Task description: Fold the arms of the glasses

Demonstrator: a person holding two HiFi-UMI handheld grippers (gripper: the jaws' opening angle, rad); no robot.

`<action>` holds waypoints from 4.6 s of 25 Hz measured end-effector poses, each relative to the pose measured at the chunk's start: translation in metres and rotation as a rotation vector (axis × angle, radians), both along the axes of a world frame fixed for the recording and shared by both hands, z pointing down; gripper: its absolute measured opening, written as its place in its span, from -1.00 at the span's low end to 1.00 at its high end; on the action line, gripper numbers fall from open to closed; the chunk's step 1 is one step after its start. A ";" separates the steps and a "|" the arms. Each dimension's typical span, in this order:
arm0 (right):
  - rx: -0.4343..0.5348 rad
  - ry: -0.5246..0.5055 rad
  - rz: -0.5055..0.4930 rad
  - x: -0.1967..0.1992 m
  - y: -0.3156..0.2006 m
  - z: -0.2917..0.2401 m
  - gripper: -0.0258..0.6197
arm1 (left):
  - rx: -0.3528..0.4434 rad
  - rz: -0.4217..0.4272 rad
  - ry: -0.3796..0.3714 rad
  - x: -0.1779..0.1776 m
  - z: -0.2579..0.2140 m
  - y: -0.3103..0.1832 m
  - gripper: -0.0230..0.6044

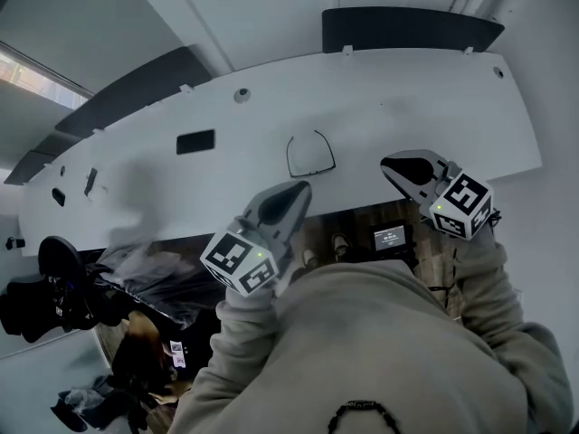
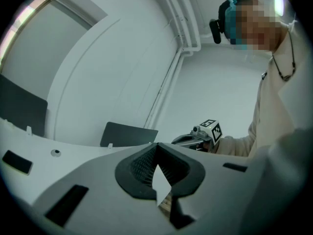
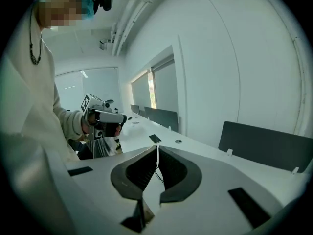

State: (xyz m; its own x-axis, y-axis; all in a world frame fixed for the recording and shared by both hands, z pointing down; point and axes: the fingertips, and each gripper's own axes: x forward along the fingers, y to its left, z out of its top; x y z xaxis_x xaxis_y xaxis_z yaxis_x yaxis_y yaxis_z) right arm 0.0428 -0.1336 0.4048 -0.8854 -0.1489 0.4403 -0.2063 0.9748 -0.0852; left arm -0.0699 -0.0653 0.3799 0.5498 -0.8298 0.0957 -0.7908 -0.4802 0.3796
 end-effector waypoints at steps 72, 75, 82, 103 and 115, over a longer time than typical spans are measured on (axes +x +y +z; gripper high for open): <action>0.292 0.906 -0.757 -0.142 0.005 0.357 -0.66 | -0.168 -0.669 0.039 -0.132 0.051 0.188 -0.91; 0.297 0.911 -0.756 -0.143 0.005 0.361 -0.72 | -0.169 -0.663 0.037 -0.130 0.052 0.189 -0.91; 0.321 0.874 -0.757 -0.146 0.012 0.343 -0.73 | -0.162 -0.649 0.039 -0.130 0.052 0.190 -0.91; 0.316 0.562 -0.616 -0.094 0.064 0.120 -0.73 | -0.023 -0.293 -0.047 -0.103 0.021 0.089 -0.91; 0.283 0.506 -0.492 -0.044 0.074 0.062 -0.73 | 0.058 -0.051 -0.090 -0.054 -0.003 0.012 -0.91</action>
